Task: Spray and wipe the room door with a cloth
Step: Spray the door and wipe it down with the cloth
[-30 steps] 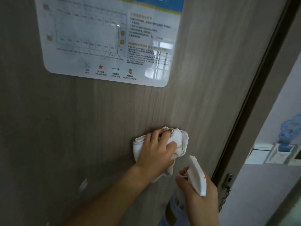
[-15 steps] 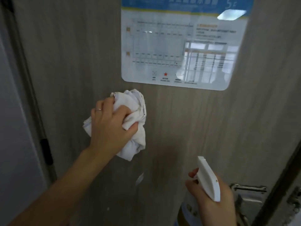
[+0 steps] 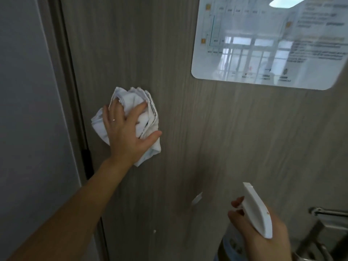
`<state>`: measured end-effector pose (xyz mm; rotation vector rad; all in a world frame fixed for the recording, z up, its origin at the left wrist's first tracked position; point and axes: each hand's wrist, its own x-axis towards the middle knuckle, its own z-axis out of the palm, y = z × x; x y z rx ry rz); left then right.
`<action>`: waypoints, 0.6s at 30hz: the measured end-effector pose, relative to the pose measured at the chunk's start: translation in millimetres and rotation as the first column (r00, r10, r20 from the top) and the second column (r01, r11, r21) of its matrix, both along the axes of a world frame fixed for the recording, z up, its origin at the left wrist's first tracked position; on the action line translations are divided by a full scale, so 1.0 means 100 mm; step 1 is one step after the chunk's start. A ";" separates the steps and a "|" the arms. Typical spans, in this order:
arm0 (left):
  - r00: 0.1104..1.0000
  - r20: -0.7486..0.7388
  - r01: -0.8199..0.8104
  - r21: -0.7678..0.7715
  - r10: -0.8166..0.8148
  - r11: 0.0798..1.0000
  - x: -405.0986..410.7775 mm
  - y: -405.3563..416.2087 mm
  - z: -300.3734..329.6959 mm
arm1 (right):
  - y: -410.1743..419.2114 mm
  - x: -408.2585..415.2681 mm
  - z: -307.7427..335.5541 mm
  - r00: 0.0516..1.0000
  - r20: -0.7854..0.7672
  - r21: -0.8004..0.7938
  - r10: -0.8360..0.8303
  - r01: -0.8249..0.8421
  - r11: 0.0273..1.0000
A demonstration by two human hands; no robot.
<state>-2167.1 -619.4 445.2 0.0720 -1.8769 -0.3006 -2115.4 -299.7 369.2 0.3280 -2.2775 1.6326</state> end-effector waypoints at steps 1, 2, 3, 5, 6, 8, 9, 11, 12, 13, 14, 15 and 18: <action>1.000 0.008 0.012 -0.012 -0.012 1.000 0.00 -0.02 -0.02 | -0.02 0.01 -0.03 1.000 -0.011 0.027 0.006 -0.006 1.000; 1.000 0.020 0.020 -0.022 -0.020 1.000 -0.01 -0.04 -0.03 | -0.05 0.02 -0.06 1.000 -0.010 0.044 0.005 -0.004 0.999; 0.999 0.031 0.020 -0.029 -0.019 0.999 -0.01 -0.05 -0.03 | -0.08 0.02 -0.10 1.000 -0.002 0.051 0.001 -0.001 0.999; 0.999 0.042 0.001 -0.037 0.001 0.999 -0.03 -0.07 -0.02 | -0.14 0.03 -0.16 1.000 0.011 0.032 -0.001 0.001 0.999; 0.999 0.042 -0.013 -0.041 0.015 0.999 -0.03 -0.07 -0.01 | -0.17 0.04 -0.19 1.000 0.020 0.033 -0.007 0.006 0.999; 0.999 0.034 -0.035 -0.051 0.037 0.998 -0.04 -0.07 0.00 | -0.25 0.05 -0.25 1.000 0.020 0.098 -0.020 0.018 0.995; 0.999 0.031 -0.040 -0.058 0.042 0.998 -0.04 -0.08 0.00 | -0.28 0.05 -0.28 1.000 0.014 0.129 -0.019 0.017 0.992; 0.997 0.037 -0.060 -0.084 0.063 0.995 -0.04 -0.10 -0.02 | -0.33 0.04 -0.35 1.000 0.003 0.143 -0.005 0.005 0.990; 0.996 0.044 -0.073 -0.097 0.077 0.993 -0.04 -0.11 -0.03 | -0.34 0.03 -0.39 1.000 0.002 0.124 0.003 -0.003 0.992; 0.995 0.049 -0.082 -0.104 0.087 0.991 -0.04 -0.11 -0.05 | -0.35 0.03 -0.43 1.000 -0.003 0.108 0.009 -0.008 0.994; 0.994 0.055 -0.084 -0.109 0.090 0.991 -0.04 -0.11 -0.07 | -0.36 0.02 -0.47 1.000 -0.020 0.099 0.014 -0.012 0.995; 0.994 0.060 -0.080 -0.114 0.087 0.990 -0.04 -0.09 -0.11 | -0.36 0.01 -0.51 0.999 -0.040 0.084 0.017 -0.013 0.996; 0.997 0.053 -0.051 -0.126 0.058 0.991 -0.03 -0.05 -0.29 | -0.33 -0.06 -0.68 0.998 -0.062 0.040 0.023 -0.021 0.999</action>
